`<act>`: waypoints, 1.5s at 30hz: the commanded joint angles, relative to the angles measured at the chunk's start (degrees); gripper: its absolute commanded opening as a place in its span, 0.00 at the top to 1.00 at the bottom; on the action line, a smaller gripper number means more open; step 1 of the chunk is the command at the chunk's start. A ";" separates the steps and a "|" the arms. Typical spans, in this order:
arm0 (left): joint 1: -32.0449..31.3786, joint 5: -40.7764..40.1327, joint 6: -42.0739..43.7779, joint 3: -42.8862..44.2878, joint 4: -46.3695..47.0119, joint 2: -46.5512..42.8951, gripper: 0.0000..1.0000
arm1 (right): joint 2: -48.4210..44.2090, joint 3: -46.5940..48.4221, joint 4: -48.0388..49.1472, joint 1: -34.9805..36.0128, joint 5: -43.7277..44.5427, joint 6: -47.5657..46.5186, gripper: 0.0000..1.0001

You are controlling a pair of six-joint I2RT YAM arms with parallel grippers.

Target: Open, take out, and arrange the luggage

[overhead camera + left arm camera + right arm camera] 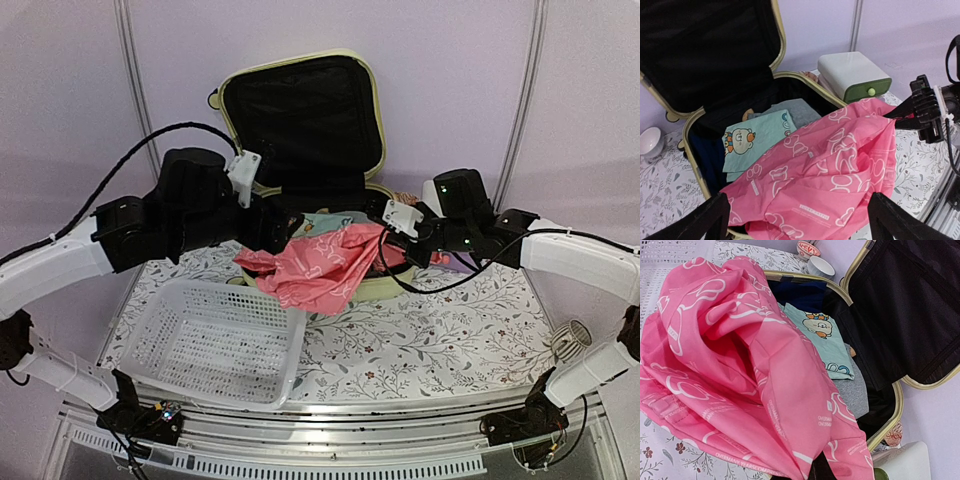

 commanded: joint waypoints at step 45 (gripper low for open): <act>-11.56 -18.91 1.83 2.26 3.70 25.82 0.02 | -2.27 1.32 0.11 -0.04 -5.25 1.43 0.98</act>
